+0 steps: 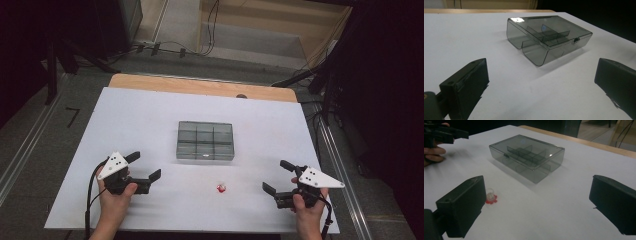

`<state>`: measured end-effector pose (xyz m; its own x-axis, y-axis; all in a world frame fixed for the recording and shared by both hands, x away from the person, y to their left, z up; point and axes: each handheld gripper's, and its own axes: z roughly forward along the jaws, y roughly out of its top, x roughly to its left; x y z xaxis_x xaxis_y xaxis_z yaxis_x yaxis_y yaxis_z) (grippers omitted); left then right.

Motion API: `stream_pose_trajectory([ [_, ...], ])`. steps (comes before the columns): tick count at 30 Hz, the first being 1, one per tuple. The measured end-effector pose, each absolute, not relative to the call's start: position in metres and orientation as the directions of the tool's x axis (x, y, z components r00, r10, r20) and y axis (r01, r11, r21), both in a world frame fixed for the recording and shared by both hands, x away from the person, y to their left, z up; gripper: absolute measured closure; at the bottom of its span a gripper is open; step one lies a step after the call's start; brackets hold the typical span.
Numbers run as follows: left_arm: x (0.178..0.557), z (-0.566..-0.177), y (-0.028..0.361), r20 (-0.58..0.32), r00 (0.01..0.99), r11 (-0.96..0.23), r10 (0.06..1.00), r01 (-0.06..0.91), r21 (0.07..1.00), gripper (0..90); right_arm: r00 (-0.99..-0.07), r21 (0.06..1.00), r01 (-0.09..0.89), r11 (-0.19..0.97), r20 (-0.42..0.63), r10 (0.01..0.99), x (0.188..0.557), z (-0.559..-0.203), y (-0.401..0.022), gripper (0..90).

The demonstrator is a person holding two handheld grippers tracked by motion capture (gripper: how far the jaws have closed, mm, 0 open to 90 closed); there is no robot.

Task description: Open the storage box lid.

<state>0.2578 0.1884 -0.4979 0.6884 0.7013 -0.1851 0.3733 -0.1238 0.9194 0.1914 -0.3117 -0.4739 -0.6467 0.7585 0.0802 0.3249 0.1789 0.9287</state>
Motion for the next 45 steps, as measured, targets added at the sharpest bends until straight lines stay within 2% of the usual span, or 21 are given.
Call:
stream_pose_trajectory([
  [18, 0.256, -0.498, 0.185, -0.157, 0.698, -0.154, 0.698, 0.36, 0.92, 0.0, -0.728, 0.887, 0.38, 0.262, 0.112, 0.677, 0.224, -0.471, -0.261, 4.1],
  [22, 0.256, -0.498, 0.184, -0.145, 0.704, -0.165, 0.695, 0.353, 0.921, 0.0, -0.762, 0.885, 0.375, 0.275, 0.126, 0.635, 0.228, -0.469, -0.253, 16.9],
  [31, 0.255, -0.498, 0.183, -0.141, 0.703, -0.166, 0.697, 0.35, 0.922, 0.0, -0.762, 0.87, 0.39, 0.303, 0.12, 0.637, 0.241, -0.467, -0.235, 21.8],
  [34, 0.255, -0.498, 0.183, -0.143, 0.711, -0.167, 0.688, 0.348, 0.922, 0.5, -0.753, 0.861, 0.403, 0.309, 0.119, 0.647, 0.246, -0.467, -0.227, 34.2],
  [36, 0.255, -0.498, 0.183, -0.144, 0.711, -0.165, 0.688, 0.347, 0.923, 0.6, -0.75, 0.858, 0.406, 0.313, 0.118, 0.651, 0.247, -0.467, -0.225, 36.7],
  [38, 0.254, -0.498, 0.183, -0.14, 0.71, -0.167, 0.69, 0.345, 0.924, 0.5, -0.746, 0.853, 0.416, 0.315, 0.123, 0.655, 0.252, -0.467, -0.22, 46.6],
  [41, 0.254, -0.498, 0.183, -0.14, 0.711, -0.169, 0.689, 0.345, 0.923, 0.5, -0.748, 0.849, 0.42, 0.32, 0.124, 0.652, 0.254, -0.467, -0.215, 50.9],
  [42, 0.254, -0.498, 0.183, -0.141, 0.712, -0.168, 0.688, 0.346, 0.923, 0.5, -0.75, 0.846, 0.418, 0.331, 0.116, 0.651, 0.257, -0.467, -0.211, 55.7],
  [45, 0.254, -0.498, 0.184, -0.142, 0.713, -0.168, 0.687, 0.345, 0.923, 0.5, -0.751, 0.842, 0.417, 0.343, 0.107, 0.651, 0.26, -0.467, -0.205, 61.0],
])
